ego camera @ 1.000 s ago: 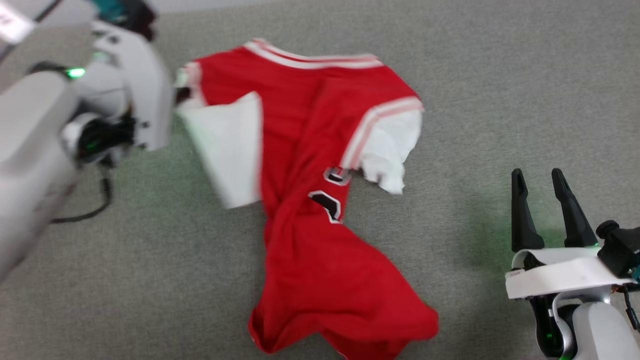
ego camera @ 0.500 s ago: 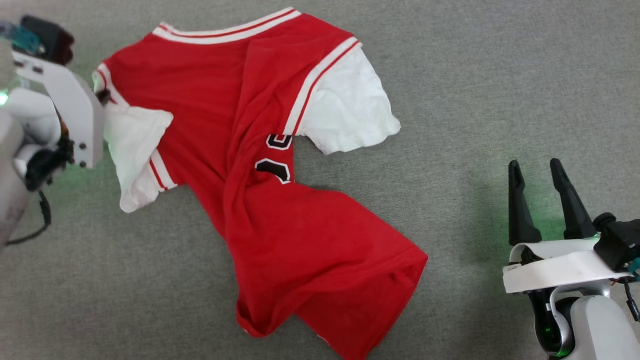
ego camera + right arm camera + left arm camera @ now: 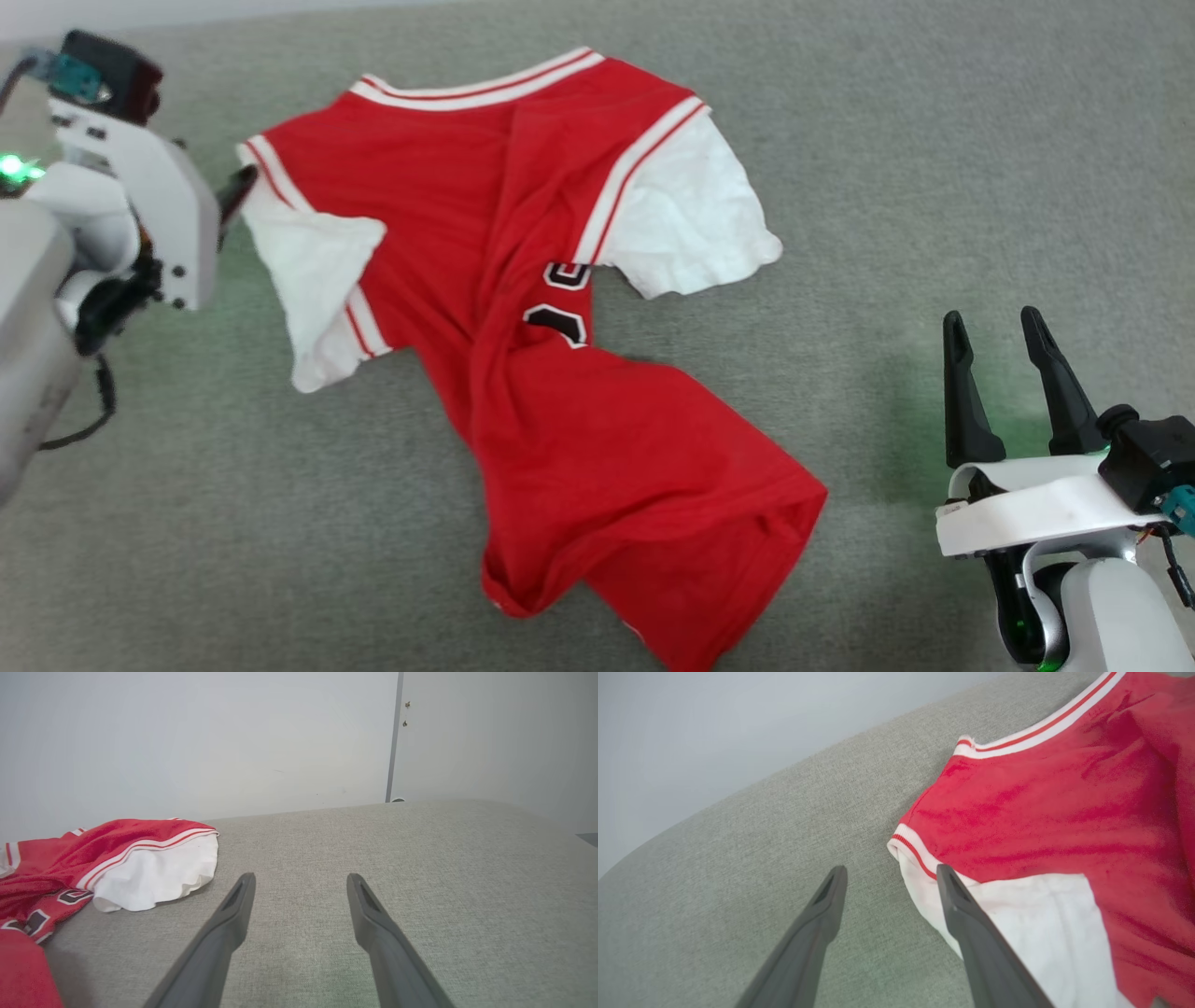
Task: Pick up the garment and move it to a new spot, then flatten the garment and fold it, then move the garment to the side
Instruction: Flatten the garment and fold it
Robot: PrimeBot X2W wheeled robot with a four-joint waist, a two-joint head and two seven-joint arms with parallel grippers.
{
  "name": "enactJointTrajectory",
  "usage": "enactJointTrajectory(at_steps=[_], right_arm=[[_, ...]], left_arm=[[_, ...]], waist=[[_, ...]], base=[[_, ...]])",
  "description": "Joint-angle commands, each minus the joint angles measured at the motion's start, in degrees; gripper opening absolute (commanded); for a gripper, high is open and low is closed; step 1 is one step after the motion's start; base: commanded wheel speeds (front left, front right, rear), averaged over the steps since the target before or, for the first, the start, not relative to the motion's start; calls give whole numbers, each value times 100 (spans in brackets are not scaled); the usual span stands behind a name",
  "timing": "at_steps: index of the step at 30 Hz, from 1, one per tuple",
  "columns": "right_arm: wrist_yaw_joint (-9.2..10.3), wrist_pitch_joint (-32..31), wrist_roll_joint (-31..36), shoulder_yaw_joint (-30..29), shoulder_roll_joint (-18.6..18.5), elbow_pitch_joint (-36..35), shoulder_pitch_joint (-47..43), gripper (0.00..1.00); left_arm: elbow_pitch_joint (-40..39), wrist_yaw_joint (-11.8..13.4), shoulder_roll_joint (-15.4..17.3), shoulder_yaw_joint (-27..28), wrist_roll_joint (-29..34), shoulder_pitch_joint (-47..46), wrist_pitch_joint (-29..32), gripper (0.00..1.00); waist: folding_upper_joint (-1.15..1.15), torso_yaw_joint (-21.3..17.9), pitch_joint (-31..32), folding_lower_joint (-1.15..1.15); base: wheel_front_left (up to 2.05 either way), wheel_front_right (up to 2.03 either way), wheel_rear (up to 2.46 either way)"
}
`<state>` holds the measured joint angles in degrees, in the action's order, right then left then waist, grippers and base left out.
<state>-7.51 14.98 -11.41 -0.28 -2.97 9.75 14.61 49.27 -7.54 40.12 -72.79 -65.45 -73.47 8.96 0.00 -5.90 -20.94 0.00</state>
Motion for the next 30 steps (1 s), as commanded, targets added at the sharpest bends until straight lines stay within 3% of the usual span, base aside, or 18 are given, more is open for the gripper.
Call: enactJointTrajectory(at_steps=[1,6,13,21,22,23,25,27,30], right_arm=[[4,29,34,-18,8,19,-69,100],[4,29,32,-29,9,63,-135,100],[4,29,-27,45,9,66,-52,100],[4,29,-61,24,9,-9,12,100],[4,29,-70,21,9,-13,1,100],[4,28,-70,14,10,-12,1,100],[4,29,-70,3,10,-23,10,100],[4,29,-57,-21,9,-22,7,100],[4,29,-8,-65,11,-17,-28,100]], left_arm=[[-137,15,-18,-21,-13,0,2,100],[-768,15,-15,-45,-71,130,509,100],[-2031,15,149,-56,-114,210,1942,100],[-1999,15,42,-57,-9,277,1902,100],[-1889,15,28,-56,59,289,1872,95],[-1798,15,15,-56,173,302,1845,73],[-1644,15,-26,-57,260,336,1763,46],[-1537,15,-79,-56,125,376,1661,0],[-1400,15,-62,27,-111,370,1432,0]], waist=[[0,166,156,0],[0,294,270,0],[0,314,244,0],[0,142,24,0],[0,125,9,0],[0,112,-2,0],[0,96,-13,0],[0,105,-3,0],[0,163,48,0]], base=[[0,0,0],[0,0,0],[0,0,0],[0,0,0],[0,0,0],[0,0,0],[0,0,0],[0,0,0],[0,0,0]])
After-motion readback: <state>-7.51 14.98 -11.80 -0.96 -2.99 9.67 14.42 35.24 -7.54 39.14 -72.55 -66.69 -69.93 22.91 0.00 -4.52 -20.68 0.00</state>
